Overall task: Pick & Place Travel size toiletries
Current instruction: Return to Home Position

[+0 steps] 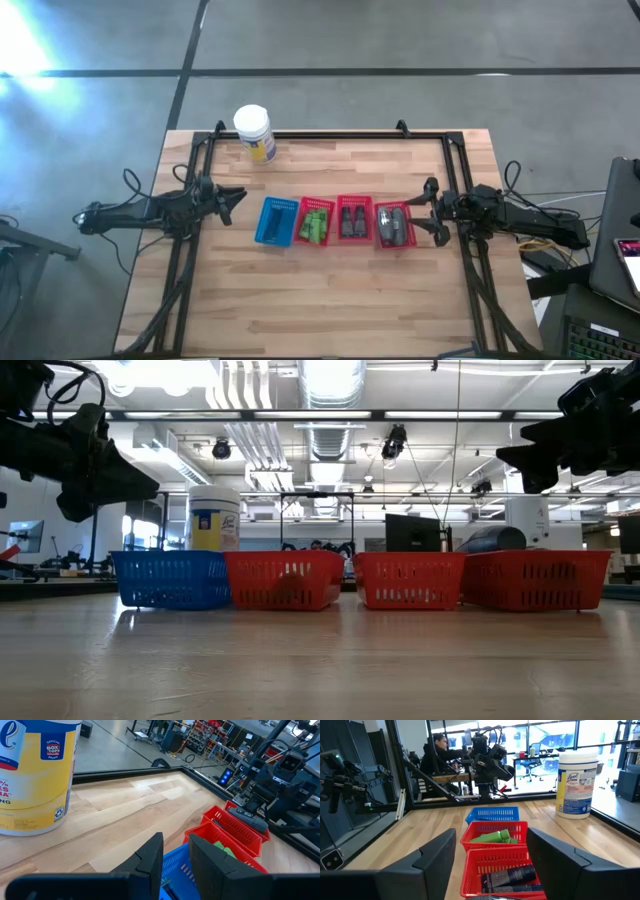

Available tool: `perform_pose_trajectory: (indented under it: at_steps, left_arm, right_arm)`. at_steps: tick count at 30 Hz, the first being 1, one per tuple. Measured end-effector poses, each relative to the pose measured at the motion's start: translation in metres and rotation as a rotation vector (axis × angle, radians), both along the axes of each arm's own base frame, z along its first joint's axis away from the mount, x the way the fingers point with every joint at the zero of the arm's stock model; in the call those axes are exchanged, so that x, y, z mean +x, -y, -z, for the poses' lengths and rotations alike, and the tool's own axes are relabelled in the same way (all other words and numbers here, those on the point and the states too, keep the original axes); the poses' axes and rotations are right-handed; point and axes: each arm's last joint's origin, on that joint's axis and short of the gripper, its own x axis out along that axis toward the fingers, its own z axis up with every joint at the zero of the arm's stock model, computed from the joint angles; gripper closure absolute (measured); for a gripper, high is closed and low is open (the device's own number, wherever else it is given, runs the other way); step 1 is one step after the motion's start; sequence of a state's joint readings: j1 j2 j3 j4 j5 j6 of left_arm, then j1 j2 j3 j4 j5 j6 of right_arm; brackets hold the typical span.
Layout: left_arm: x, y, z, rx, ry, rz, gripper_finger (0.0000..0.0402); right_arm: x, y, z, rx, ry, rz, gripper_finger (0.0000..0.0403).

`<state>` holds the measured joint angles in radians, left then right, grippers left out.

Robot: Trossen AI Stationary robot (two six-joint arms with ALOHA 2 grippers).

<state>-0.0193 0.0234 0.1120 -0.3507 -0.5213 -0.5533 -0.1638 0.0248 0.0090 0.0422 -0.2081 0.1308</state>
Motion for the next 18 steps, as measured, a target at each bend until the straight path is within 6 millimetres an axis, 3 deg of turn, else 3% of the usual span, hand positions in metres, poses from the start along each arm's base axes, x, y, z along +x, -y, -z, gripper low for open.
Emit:
perform_pose_trajectory:
  at_steps: [9, 18]
  left_arm:
    - [0.0000, 0.0000, 0.0000, 0.000, 0.000, 0.000, 0.0305]
    - [0.0000, 0.0000, 0.0000, 0.000, 0.000, 0.000, 0.0305]
  right_arm:
    - [0.0000, 0.0000, 0.0000, 0.000, 0.000, 0.000, 0.0179]
    - [0.0000, 0.0000, 0.0000, 0.000, 0.000, 0.000, 0.0153]
